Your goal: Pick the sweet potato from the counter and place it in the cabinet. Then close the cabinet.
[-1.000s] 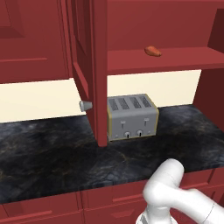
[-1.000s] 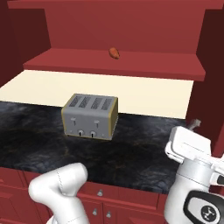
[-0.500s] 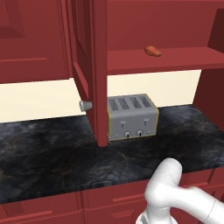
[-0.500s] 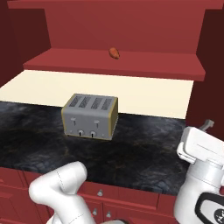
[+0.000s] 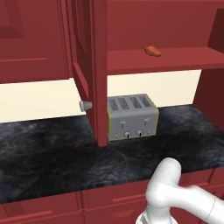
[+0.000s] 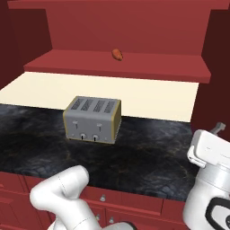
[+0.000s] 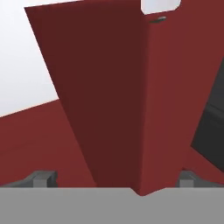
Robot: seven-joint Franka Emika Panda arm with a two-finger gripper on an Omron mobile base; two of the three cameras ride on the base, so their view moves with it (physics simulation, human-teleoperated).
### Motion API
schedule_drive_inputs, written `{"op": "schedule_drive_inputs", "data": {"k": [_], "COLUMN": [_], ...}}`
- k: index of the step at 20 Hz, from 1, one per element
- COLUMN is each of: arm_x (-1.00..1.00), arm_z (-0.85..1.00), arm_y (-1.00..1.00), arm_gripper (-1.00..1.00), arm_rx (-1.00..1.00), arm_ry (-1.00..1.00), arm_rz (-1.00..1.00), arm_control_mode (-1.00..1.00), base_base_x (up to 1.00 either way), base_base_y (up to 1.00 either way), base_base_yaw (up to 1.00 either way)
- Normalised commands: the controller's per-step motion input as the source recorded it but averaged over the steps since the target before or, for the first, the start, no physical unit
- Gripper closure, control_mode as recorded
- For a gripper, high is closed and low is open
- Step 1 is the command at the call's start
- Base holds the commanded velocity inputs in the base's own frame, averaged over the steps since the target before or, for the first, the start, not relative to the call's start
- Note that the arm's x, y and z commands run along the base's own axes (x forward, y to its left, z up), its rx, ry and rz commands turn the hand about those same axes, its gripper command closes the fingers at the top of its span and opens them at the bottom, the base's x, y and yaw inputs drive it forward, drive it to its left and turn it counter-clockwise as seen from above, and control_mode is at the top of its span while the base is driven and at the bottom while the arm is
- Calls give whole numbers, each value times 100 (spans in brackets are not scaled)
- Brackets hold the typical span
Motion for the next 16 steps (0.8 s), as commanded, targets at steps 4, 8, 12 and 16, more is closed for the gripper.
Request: {"op": "schedule_drive_inputs", "data": {"k": [4,8,12,16], "arm_x": [49,53,55,68], "arm_z": [98,78,35,3], "arm_y": [100,100,100,100], "arm_gripper": [-100,-100,-100,-100], "arm_rx": [-40,-43,-56,-69], "arm_ry": [-41,-30,-3,0], "arm_rz": [11,10,3,0], "arm_control_mode": [-100,-100,-100,-100], "base_base_x": [0,0,0,0], "base_base_y": [0,0,0,0], "base_base_yaw": [0,0,0,0]}}
